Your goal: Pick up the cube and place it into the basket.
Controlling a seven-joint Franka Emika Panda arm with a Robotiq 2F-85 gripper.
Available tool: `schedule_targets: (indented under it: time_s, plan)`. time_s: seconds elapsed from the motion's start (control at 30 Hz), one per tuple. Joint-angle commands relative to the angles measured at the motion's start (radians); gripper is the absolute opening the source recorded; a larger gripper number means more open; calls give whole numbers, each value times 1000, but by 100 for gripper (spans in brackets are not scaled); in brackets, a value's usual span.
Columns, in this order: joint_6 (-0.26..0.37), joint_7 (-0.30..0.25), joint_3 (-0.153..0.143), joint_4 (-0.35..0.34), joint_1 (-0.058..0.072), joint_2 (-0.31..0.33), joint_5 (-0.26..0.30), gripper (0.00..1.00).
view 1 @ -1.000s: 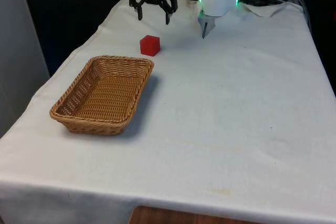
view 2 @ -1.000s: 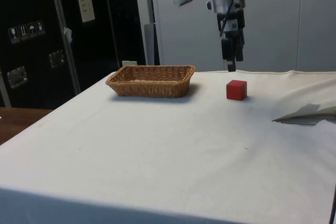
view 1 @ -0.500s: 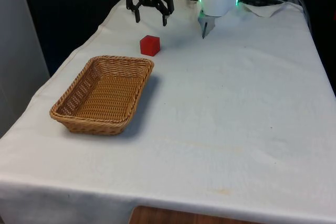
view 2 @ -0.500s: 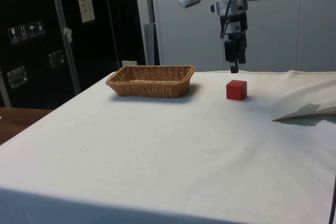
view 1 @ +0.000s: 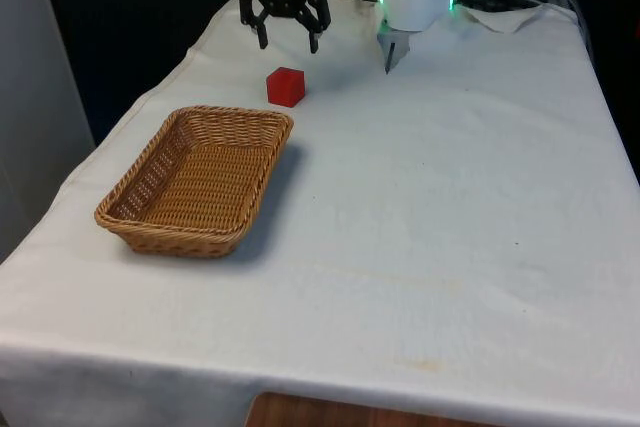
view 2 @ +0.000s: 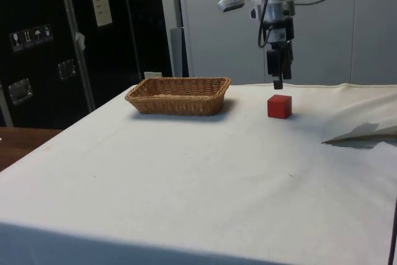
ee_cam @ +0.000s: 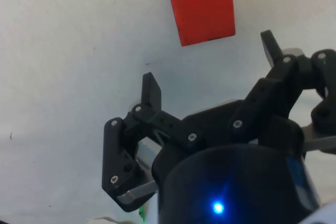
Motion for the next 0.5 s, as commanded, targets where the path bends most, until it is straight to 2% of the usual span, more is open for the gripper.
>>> schedule_targets:
  time_s: [0.0, 0.27, 0.47]
  plan:
    - [6, -12, 0, -3, 1, -1, 16, 100]
    - [0, -4, 0, 0, 0, 2, 4, 100]
    - [3, -7, 7, 11, 6, 15, 19, 100]
